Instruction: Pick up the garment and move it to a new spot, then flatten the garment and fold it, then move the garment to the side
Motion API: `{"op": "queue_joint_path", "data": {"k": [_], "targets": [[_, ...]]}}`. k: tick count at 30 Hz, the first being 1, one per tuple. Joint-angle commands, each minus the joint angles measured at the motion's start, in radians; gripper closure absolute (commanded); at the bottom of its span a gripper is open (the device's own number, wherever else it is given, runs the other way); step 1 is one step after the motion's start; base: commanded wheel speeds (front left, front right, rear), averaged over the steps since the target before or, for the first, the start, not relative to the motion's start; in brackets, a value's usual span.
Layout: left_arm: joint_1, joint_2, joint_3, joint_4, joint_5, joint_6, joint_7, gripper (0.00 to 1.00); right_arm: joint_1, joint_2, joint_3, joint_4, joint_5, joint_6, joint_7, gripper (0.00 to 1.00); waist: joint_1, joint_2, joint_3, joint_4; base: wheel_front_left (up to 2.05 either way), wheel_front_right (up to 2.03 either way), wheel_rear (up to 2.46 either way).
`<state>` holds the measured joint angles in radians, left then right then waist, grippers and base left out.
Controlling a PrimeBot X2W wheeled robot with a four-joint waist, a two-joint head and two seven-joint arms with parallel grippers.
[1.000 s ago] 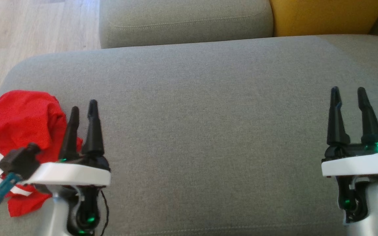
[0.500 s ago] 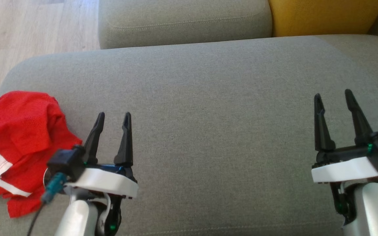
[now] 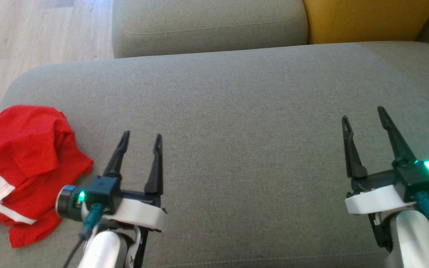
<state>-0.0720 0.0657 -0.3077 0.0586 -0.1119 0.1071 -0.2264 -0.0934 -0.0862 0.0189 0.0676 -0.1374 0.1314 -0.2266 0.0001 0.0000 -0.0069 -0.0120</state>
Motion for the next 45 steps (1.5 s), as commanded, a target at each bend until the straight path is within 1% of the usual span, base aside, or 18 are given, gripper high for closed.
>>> {"op": "queue_joint_path", "data": {"k": [1,9,29,35,40,45], "targets": [[-0.066,0.015,0.021,-0.035,0.033,0.012,-0.014,0.00,-0.034,-0.001,0.024,-0.029,-0.036,-0.001,-0.014,0.00,-0.0001,0.0000,-0.001,0.000,0.00,0.00,0.00],[-0.072,0.022,-0.007,-0.038,0.114,0.041,-0.035,0.00,-0.038,0.002,0.033,-0.022,-0.144,-0.001,-0.035,0.00,-0.0001,0.0000,-0.006,0.000,0.00,0.00,0.00],[-0.059,0.020,0.004,-0.027,0.090,0.043,-0.035,0.00,-0.038,0.002,0.028,-0.015,-0.128,-0.001,-0.035,0.00,-0.0001,0.0000,-0.013,0.001,0.00,0.00,0.00],[-0.056,0.010,0.020,-0.016,0.065,0.035,-0.035,0.00,-0.037,0.004,0.025,-0.010,-0.105,-0.001,-0.035,0.00,-0.0001,0.0000,-0.009,0.007,0.00,0.00,0.00],[-0.055,0.003,0.034,-0.009,0.054,0.026,-0.035,0.00,-0.031,0.009,0.026,-0.007,-0.060,-0.001,-0.035,0.00,-0.0001,0.0000,-0.002,0.036,0.00,0.00,0.00],[-0.051,-0.003,0.053,-0.003,0.047,0.021,-0.035,0.00,-0.023,0.006,0.039,0.004,-0.025,-0.001,-0.035,0.00,-0.0001,0.0000,0.002,0.101,0.00,0.00,0.00]]}}
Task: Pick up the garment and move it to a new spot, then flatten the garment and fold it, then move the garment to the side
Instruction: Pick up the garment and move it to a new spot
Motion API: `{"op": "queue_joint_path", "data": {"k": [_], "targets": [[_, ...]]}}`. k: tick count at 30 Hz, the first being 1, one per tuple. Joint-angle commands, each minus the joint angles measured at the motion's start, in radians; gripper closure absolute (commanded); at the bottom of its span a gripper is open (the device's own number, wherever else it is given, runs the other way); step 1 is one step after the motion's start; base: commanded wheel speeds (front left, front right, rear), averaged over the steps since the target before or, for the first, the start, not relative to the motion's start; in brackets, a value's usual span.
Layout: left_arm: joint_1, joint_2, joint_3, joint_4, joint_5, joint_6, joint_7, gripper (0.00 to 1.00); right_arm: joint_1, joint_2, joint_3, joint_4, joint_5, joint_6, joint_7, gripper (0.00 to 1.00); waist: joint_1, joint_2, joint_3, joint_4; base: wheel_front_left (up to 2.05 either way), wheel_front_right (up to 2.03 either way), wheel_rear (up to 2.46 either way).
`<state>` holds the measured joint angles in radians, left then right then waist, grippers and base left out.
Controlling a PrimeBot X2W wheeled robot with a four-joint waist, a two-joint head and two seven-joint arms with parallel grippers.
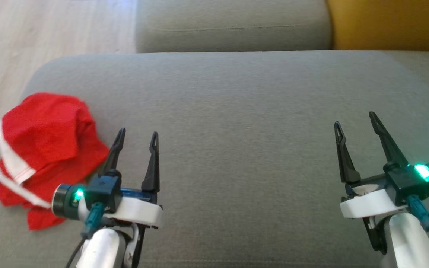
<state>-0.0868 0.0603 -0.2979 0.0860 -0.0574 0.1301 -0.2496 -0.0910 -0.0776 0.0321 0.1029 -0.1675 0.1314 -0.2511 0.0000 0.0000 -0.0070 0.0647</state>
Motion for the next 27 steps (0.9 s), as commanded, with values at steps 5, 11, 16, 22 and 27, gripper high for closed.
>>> {"op": "queue_joint_path", "data": {"k": [5,11,16,22,27], "targets": [[-0.025,-0.001,0.069,-0.025,-0.007,-0.003,-0.012,0.00,-0.020,-0.006,0.042,-0.033,0.021,-0.001,-0.011,0.00,0.0000,0.0000,0.003,0.115,0.00,0.00,0.00],[-0.012,0.000,0.104,-0.026,-0.001,-0.009,-0.012,0.00,-0.012,-0.005,0.061,-0.032,0.039,-0.001,-0.011,0.00,0.0000,0.0000,-0.001,0.244,0.00,0.00,0.00],[0.003,0.004,0.127,-0.032,0.007,-0.014,-0.012,0.00,-0.008,-0.001,0.080,-0.028,0.051,-0.001,-0.011,0.00,0.0000,0.0000,-0.007,0.344,0.00,0.00,0.00],[0.025,0.007,0.153,-0.041,0.010,-0.017,-0.012,0.00,-0.004,0.006,0.104,-0.021,0.062,-0.001,-0.011,0.00,0.0000,0.0000,-0.006,0.434,0.00,0.00,0.00],[0.041,0.006,0.176,-0.062,0.011,-0.006,-0.012,0.00,-0.029,0.003,0.138,-0.010,0.066,-0.001,-0.011,0.00,0.0000,0.0000,0.015,0.448,0.00,0.00,0.00]]}}
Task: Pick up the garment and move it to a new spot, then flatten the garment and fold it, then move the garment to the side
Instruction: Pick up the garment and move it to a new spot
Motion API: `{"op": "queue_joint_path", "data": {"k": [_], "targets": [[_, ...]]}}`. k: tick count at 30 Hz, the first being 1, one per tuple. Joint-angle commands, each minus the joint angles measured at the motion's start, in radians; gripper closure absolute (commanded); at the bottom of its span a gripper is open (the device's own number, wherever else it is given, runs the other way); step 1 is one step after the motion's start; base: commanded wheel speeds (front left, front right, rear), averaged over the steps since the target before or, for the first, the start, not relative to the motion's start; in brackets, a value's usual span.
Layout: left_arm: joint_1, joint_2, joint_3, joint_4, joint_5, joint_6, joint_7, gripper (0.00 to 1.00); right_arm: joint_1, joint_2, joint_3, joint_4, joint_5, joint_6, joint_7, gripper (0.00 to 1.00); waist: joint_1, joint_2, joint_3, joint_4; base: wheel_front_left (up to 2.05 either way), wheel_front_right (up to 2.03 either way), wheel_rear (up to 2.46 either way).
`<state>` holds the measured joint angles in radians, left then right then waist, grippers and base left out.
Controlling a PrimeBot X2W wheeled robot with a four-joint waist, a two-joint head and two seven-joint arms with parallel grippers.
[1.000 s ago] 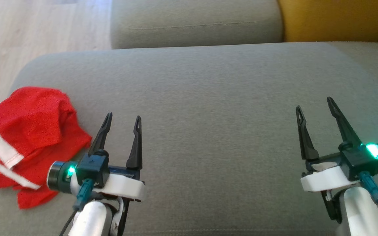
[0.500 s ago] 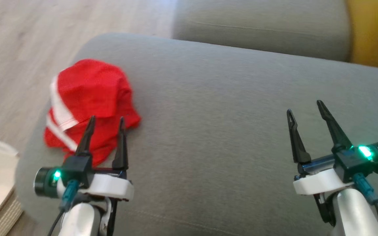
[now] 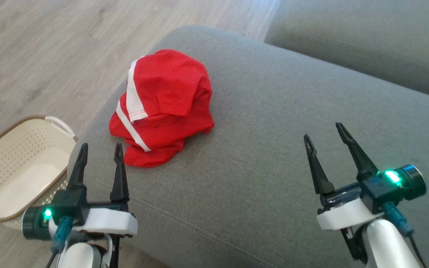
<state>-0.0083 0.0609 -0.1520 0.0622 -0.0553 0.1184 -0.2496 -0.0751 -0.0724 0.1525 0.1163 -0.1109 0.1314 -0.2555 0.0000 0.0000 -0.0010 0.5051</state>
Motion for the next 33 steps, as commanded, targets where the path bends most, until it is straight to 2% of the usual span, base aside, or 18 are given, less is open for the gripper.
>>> {"op": "queue_joint_path", "data": {"k": [1,11,19,28,33], "targets": [[-0.034,0.005,0.034,-0.044,0.009,0.008,-0.012,0.00,-0.052,-0.006,0.025,-0.020,0.011,-0.001,-0.006,0.00,0.0000,0.0000,0.014,0.010,0.00,0.00,0.00],[-0.020,-0.001,0.058,-0.065,0.004,0.016,-0.012,0.00,-0.081,-0.016,0.053,0.000,0.029,-0.001,-0.006,0.00,0.0000,0.0000,0.025,0.015,0.00,0.00,0.00],[-0.045,-0.004,0.079,-0.045,-0.007,-0.001,-0.012,0.00,-0.048,-0.013,0.008,-0.019,0.026,-0.001,-0.006,0.00,0.0000,0.0000,0.022,0.004,0.00,0.00,0.00],[-0.117,0.005,0.135,-0.005,-0.017,-0.024,-0.012,0.00,-0.039,-0.037,-0.023,-0.058,0.005,-0.001,-0.006,0.00,0.0000,0.0000,0.104,-0.084,0.00,0.00,0.00],[-0.180,0.010,0.161,0.099,-0.031,-0.030,-0.012,0.00,-0.047,-0.059,-0.039,-0.085,0.002,-0.001,-0.006,0.00,0.0000,0.0000,0.163,-0.122,0.00,0.00,0.00]]}}
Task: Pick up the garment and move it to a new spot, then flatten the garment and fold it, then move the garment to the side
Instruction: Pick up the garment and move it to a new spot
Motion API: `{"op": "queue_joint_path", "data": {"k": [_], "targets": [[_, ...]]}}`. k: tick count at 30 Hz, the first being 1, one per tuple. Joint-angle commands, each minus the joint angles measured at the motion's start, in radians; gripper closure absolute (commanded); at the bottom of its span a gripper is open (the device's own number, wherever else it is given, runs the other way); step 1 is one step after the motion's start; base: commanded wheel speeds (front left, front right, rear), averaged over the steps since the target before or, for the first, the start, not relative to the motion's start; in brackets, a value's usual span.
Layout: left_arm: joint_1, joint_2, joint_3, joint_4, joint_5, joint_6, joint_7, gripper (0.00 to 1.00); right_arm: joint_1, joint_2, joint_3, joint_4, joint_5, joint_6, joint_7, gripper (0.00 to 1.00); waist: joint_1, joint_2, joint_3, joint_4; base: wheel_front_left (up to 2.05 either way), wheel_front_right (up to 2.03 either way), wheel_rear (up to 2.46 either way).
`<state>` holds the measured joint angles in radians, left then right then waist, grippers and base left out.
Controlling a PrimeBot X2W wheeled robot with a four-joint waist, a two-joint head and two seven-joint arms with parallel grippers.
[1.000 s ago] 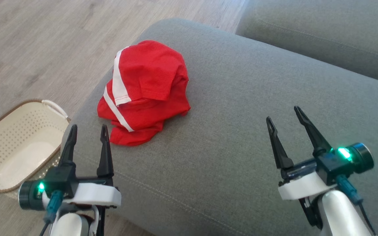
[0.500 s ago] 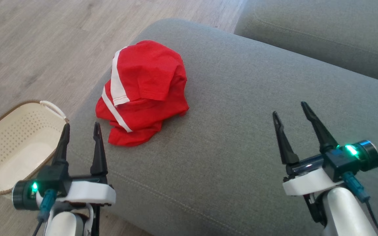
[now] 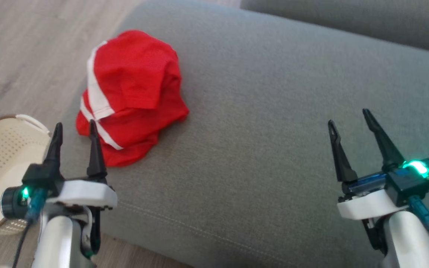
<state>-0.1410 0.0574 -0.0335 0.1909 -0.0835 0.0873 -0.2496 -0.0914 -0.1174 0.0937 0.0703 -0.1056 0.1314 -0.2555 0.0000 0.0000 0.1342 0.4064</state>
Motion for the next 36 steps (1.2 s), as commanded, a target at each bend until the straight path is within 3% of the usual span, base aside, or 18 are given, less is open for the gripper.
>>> {"op": "queue_joint_path", "data": {"k": [1,9,28,29,30,36], "targets": [[-0.065,0.016,0.050,0.003,-0.008,0.001,-0.012,0.00,-0.032,-0.018,0.018,-0.046,-0.006,-0.001,-0.006,0.00,0.0000,0.0000,0.042,-0.032,0.00,0.00,0.00],[-0.272,0.058,0.105,0.261,-0.067,-0.005,0.028,0.00,-0.049,-0.062,0.002,-0.114,-0.006,-0.001,0.021,0.00,0.0000,0.0000,0.139,-0.082,0.00,0.00,0.00],[-0.560,0.144,0.156,0.653,-0.147,-0.032,0.040,0.00,-0.065,-0.103,-0.002,-0.193,0.003,-0.001,0.055,0.00,0.0000,0.0000,0.253,-0.156,0.00,0.00,0.00],[-0.566,0.143,0.156,0.669,-0.150,-0.034,0.037,0.17,-0.066,-0.103,-0.004,-0.194,0.003,-0.001,0.055,0.00,0.0000,0.0000,0.256,-0.157,0.00,0.00,0.00],[-0.570,0.141,0.155,0.682,-0.153,-0.038,0.035,1.00,-0.068,-0.102,-0.005,-0.194,0.003,-0.001,0.054,0.00,0.0000,0.0000,0.258,-0.158,0.00,0.00,0.00],[-0.590,0.138,0.157,0.698,-0.161,-0.048,-0.002,1.00,-0.070,-0.094,-0.012,-0.187,-0.001,-0.001,0.052,0.00,0.0000,0.0000,0.250,-0.153,0.00,0.00,0.00]]}}
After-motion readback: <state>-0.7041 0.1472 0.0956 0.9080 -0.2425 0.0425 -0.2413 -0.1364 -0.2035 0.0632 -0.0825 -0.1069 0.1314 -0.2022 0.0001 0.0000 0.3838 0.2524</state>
